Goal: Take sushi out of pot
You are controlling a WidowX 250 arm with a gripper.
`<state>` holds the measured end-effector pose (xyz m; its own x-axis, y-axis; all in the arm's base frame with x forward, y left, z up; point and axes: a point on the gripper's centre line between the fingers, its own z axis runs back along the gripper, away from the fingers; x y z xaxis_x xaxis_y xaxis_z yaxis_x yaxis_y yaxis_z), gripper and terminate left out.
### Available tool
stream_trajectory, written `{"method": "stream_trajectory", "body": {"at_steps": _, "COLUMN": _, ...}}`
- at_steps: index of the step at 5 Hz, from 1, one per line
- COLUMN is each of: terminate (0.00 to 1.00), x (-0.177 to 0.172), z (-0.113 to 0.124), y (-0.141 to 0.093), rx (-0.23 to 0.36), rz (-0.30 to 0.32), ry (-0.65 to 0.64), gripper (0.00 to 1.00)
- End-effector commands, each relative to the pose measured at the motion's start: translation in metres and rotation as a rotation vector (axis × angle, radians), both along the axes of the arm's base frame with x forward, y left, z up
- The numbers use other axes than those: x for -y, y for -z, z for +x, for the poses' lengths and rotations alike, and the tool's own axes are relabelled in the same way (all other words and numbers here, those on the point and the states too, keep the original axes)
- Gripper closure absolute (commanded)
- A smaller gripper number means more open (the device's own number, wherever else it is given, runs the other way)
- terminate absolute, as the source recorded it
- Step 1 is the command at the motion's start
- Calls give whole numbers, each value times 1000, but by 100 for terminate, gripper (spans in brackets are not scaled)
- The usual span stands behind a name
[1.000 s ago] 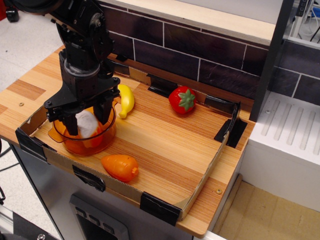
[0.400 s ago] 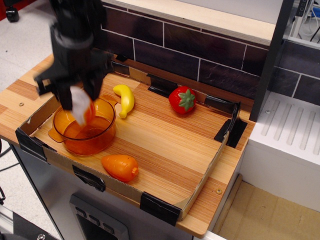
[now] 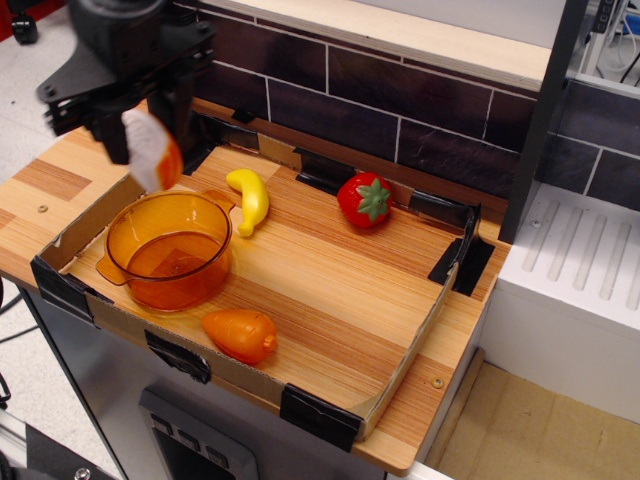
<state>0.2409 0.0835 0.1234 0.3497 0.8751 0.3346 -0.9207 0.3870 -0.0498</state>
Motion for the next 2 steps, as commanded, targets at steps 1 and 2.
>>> {"method": "stream_trajectory", "body": {"at_steps": 1, "terminate": 0, "x": 71, "z": -7, "y": 13, "rx": -99, "rz": 101, "ry": 360, "gripper": 100}}
{"method": "stream_trajectory", "body": {"at_steps": 2, "terminate": 0, "x": 99, "z": -12, "y": 31, "rx": -177, "rz": 106, "ry": 551, "gripper": 100}}
